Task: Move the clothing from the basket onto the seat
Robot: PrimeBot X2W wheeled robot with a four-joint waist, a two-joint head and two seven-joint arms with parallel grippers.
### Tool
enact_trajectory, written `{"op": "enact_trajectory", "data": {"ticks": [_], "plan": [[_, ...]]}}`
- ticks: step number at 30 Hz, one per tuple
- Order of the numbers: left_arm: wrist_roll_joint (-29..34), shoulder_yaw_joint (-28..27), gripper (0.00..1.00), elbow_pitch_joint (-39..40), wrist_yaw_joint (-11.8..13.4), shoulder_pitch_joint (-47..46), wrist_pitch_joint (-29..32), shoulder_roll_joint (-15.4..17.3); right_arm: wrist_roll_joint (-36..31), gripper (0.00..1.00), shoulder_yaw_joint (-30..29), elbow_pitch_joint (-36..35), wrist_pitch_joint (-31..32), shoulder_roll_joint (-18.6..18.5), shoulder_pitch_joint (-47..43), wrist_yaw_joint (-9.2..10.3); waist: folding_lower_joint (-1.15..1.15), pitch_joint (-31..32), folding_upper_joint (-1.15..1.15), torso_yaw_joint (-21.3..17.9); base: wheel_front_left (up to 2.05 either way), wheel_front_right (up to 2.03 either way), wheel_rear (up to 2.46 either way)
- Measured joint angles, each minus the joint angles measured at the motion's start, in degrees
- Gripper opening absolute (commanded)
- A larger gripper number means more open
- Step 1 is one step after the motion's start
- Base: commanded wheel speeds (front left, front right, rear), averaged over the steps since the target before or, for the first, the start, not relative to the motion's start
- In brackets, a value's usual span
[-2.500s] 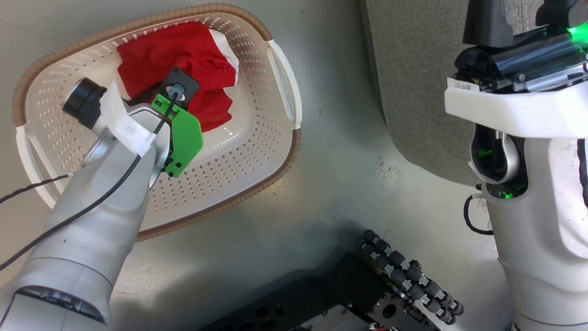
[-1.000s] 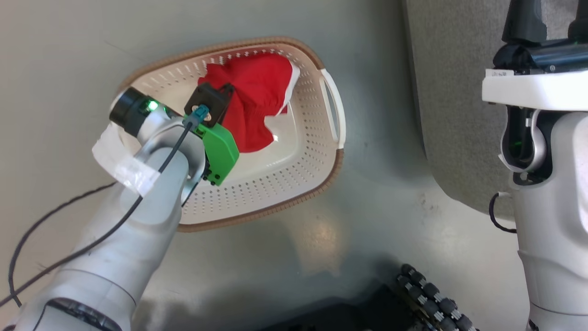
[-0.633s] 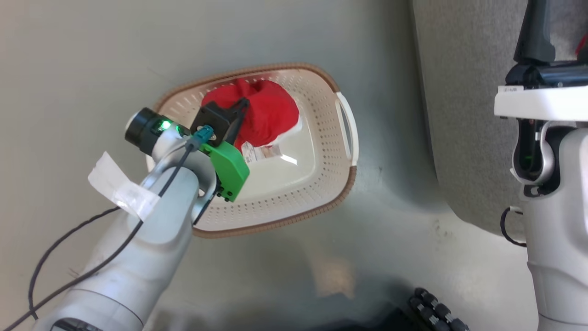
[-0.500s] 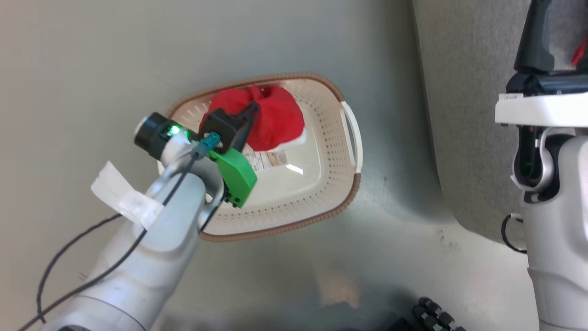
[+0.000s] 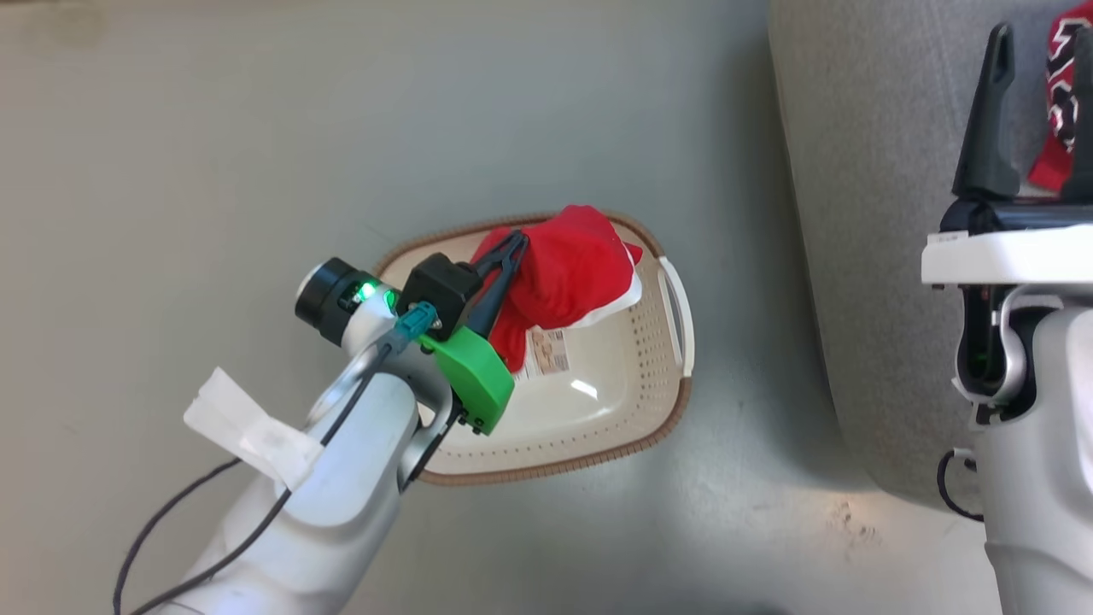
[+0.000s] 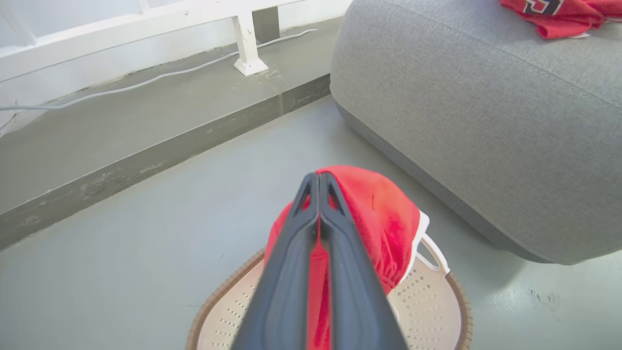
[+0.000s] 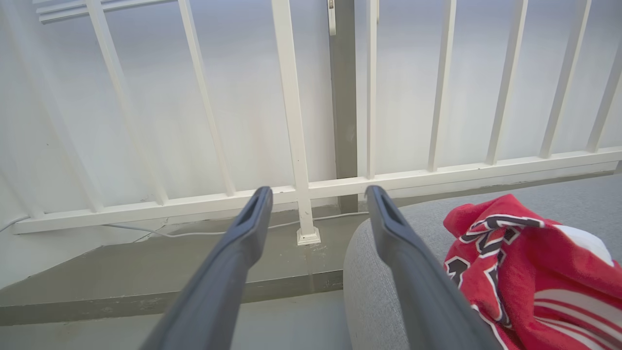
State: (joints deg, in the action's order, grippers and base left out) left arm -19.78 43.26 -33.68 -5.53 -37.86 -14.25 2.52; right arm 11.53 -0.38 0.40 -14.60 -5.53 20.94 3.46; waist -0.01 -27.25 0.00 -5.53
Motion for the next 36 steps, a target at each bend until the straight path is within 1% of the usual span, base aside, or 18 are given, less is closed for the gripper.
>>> {"op": "enact_trajectory", "data": {"ticks": [6, 9, 10, 11, 12, 14, 17, 18, 19, 21, 22, 23, 24, 25, 26, 27, 28, 36], "plan": [[-0.3, 0.0, 0.0, 3.0, 1.1, 2.6, 0.0, 0.0, 0.0, 1.0, -0.2, 0.6, 0.0, 0.1, -2.1, -0.11, 0.0, 3.7, 0.0, 0.7, 0.0, 0.0, 0.0], [-0.3, 0.0, 0.0, 4.1, 1.8, 3.6, 0.0, 0.0, 0.0, 1.0, -0.1, 1.0, 0.0, 0.2, -3.0, -0.59, 0.0, 5.4, 0.0, 0.9, 0.0, 0.0, 0.0], [-0.3, 0.0, 0.05, 4.5, 2.1, 4.0, 0.0, 0.0, 0.0, 1.0, -0.1, 1.0, 0.0, 0.2, -3.2, -0.6, 0.0, 5.9, 0.0, 0.9, 0.0, 0.0, 0.0], [-0.3, 0.1, 0.16, 5.0, 2.3, 4.3, 0.0, 0.0, 0.0, 1.0, 0.0, 1.0, 0.0, 0.2, -3.4, -0.62, 0.0, 6.4, 0.0, 0.9, 0.0, 0.0, 0.0], [-0.3, 0.0, 0.25, 5.4, 2.7, 4.5, 0.0, 0.0, 0.0, 1.0, 0.1, 1.0, 0.0, 0.2, -3.7, -0.68, 0.0, 6.9, 0.0, 0.9, 0.0, 0.0, 0.0], [-0.3, 0.2, 0.28, 6.5, 3.1, 5.0, 0.0, 0.0, 0.0, 1.0, 0.1, 1.0, 0.0, 0.3, -4.0, -0.87, 0.0, 7.7, 0.0, 0.8, 0.0, 0.0, 0.0], [-0.3, 0.6, 0.49, 7.6, 3.4, 5.6, 0.1, 0.0, 0.0, 1.0, -0.1, 1.0, 0.0, 0.3, -4.2, -0.87, 0.0, 8.7, 0.0, 0.6, 0.0, 0.0, 0.0], [-0.3, 0.7, 0.52, 8.0, 3.6, 6.0, 0.1, 0.0, 0.0, 1.0, -0.3, 1.0, 0.0, 0.3, -4.4, -0.87, 0.0, 9.0, 0.0, 0.6, 0.0, 0.0, 0.0], [-0.3, 0.8, 0.6, 8.3, 3.8, 6.4, 0.2, 0.0, 0.0, 1.0, -0.4, 1.0, 0.0, 0.3, -4.8, -0.87, 0.0, 9.3, 0.0, 0.5, 0.0, 0.0, 0.0], [-0.3, 0.7, 0.66, 8.8, 4.2, 7.3, 0.6, 0.0, -0.1, 1.0, -0.6, 1.0, 0.0, 0.3, -5.5, -0.92, 0.0, 9.8, 0.0, 0.5, 0.0, 0.0, 0.0], [-0.3, 0.6, 0.71, 9.2, 4.6, 7.7, 0.6, 0.0, -0.1, 1.0, -0.7, 1.0, 0.0, 0.3, -5.8, -0.92, 0.0, 10.0, 0.0, 0.5, 0.0, 0.0, 0.0], [-0.5, 0.4, 0.71, 9.7, 4.8, 8.0, 0.6, 0.0, -0.1, 1.0, -0.9, 1.0, 0.0, 0.3, -6.1, -0.92, 0.0, 10.3, 0.0, 0.5, 0.0, 0.0, 0.0], [-0.6, 0.0, 0.77, 10.3, 5.3, 8.3, 0.6, 0.0, -0.1, 1.0, -0.9, 1.0, 0.0, 0.2, -6.4, -0.92, 0.0, 10.6, 0.0, 0.5, 0.0, 0.0, 0.0], [-0.8, -0.5, 0.8, 10.9, 5.8, 8.5, 0.5, 0.0, -0.1, 1.0, -1.0, 1.0, 0.0, 0.2, -6.5, -0.92, 0.0, 10.9, 0.0, 0.6, 0.0, 0.0, 0.0], [-1.2, -1.0, 0.85, 11.4, 6.1, 8.7, 0.5, 0.1, -0.1, 1.0, -1.1, 1.0, 0.0, 0.2, -6.5, -0.92, 0.0, 11.1, 0.0, 0.6, 0.0, 0.0, 0.0], [-1.3, -1.5, 0.91, 12.0, 6.5, 8.9, 0.5, 0.1, -0.4, 1.0, -1.2, 1.0, 0.0, 0.2, -6.6, -0.93, 0.0, 11.4, 0.0, 0.6, 0.0, 0.0, 0.0], [-1.6, -2.2, 1.0, 12.5, 6.9, 9.2, 0.5, 0.2, -0.6, 1.0, -1.2, 1.0, 0.0, 0.1, -6.7, -0.93, 0.0, 11.8, 0.0, 0.7, 0.0, 0.0, 0.0], [-3.9, -5.9, 1.0, 15.1, 9.1, 11.6, 0.3, 1.6, -0.7, 1.0, -1.4, 1.3, 0.0, 0.1, -8.7, -1.18, 0.0, 14.1, 0.0, 1.1, 0.0, 0.0, 0.0]]}}
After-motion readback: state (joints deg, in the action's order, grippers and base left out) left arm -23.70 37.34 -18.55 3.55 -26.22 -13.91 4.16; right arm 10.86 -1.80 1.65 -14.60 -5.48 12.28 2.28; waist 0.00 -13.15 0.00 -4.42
